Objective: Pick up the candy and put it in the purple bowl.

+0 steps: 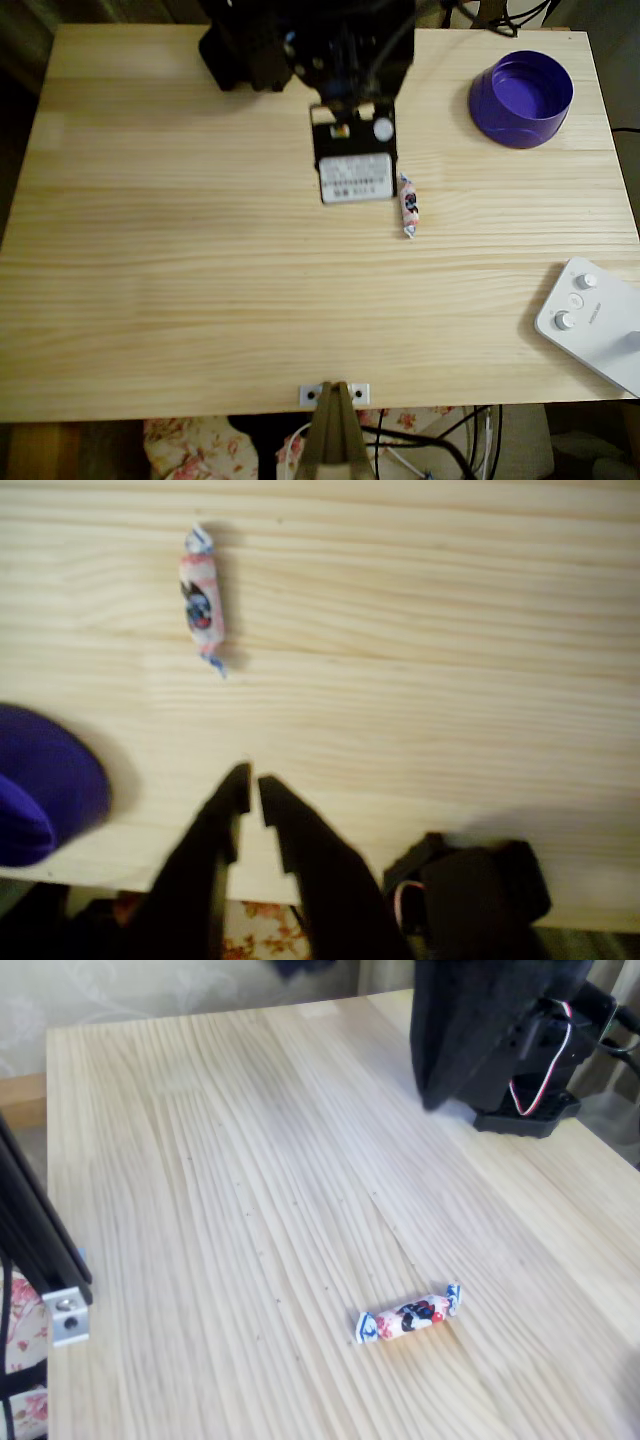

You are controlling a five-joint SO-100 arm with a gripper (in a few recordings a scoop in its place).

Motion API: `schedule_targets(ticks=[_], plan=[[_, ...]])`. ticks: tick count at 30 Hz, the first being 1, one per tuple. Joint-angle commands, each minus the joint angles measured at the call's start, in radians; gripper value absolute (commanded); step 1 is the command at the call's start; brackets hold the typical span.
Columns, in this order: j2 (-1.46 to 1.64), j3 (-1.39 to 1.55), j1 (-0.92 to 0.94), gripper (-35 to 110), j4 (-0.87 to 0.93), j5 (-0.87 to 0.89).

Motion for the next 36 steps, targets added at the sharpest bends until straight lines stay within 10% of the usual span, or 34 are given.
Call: schedule_targets(ticks=[1,36], plan=[[-0.031,-0.094,-0.046,-1,-0.044,0.058],[-0.488,-0.206,-0.210,11,-0.222,0.169]])
